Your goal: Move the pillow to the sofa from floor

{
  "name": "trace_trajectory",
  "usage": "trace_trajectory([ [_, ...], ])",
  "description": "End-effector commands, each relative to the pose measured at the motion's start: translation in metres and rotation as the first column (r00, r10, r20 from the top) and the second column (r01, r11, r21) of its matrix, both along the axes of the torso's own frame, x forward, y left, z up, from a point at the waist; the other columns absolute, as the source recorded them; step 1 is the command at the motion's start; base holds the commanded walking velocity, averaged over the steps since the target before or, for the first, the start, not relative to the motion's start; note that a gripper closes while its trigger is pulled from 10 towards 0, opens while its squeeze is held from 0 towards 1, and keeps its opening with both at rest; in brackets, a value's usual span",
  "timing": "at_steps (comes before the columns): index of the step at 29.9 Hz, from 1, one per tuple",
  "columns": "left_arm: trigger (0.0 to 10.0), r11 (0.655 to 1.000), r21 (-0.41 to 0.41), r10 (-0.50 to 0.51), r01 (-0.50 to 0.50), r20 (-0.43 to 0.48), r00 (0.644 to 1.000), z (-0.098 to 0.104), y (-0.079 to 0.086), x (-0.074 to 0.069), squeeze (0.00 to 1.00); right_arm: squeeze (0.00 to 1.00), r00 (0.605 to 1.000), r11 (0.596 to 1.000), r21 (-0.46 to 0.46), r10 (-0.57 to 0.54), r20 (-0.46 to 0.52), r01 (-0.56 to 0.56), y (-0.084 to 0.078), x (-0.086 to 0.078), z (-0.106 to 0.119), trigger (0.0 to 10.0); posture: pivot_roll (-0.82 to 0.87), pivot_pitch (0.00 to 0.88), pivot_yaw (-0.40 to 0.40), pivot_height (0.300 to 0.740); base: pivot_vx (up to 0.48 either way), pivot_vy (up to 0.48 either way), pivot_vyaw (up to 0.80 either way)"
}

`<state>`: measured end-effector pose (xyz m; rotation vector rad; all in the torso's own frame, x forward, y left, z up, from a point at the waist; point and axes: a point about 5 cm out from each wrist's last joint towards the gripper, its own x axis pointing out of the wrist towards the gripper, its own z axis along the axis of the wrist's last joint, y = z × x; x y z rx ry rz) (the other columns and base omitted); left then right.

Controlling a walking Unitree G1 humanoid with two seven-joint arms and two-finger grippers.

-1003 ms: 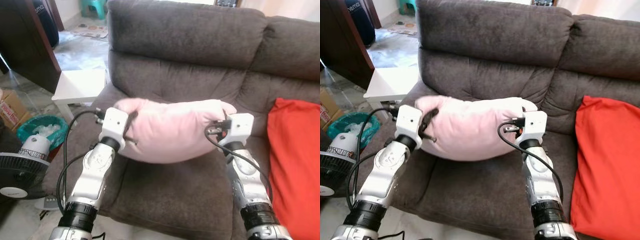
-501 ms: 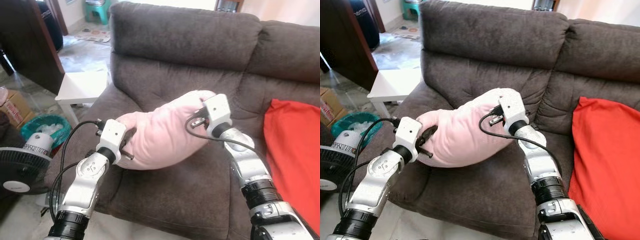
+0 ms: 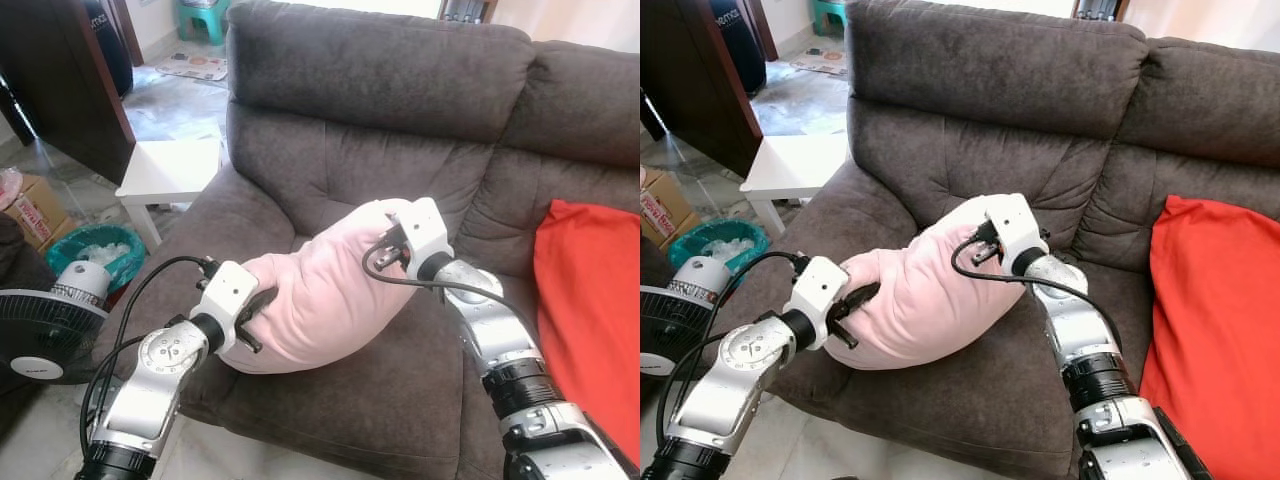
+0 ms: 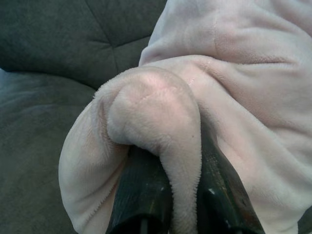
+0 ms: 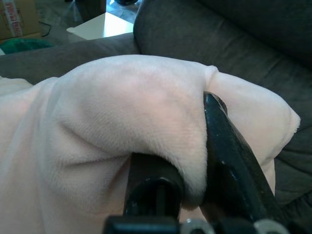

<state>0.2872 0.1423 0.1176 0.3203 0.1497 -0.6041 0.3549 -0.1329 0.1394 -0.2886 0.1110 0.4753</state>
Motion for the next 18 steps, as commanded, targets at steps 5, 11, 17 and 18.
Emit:
trace_trajectory([
  [5,10.0,0.999,0.034,-0.014,0.011,0.066,0.998,0.011,-0.009,0.003,0.0,1.0,0.992,0.993,0.013,0.118,0.051,-0.118,0.023,-0.004,0.015,10.0,0.16,0.073,-0.074,0.74,0.0,0.0,0.0],
  [11,10.0,0.992,0.077,0.099,-0.104,0.057,0.993,0.003,0.002,0.01,0.0,1.0,0.993,0.994,0.01,0.108,0.042,-0.109,0.021,-0.004,0.013,10.0,0.16,0.074,-0.074,0.74,0.0,0.0,0.0],
  [17,10.0,0.981,0.117,0.149,-0.155,0.053,0.987,-0.004,0.006,0.012,0.0,1.0,0.994,0.995,0.007,0.1,0.042,-0.101,0.019,-0.004,0.013,10.0,0.16,0.074,-0.075,0.74,0.0,0.0,0.0],
  [18,10.0,0.976,0.125,0.174,-0.179,0.052,0.983,-0.006,0.009,0.013,0.0,1.0,0.995,0.996,0.003,0.092,0.044,-0.092,0.018,-0.004,0.013,10.0,0.16,0.074,-0.076,0.74,0.0,0.0,0.0],
])
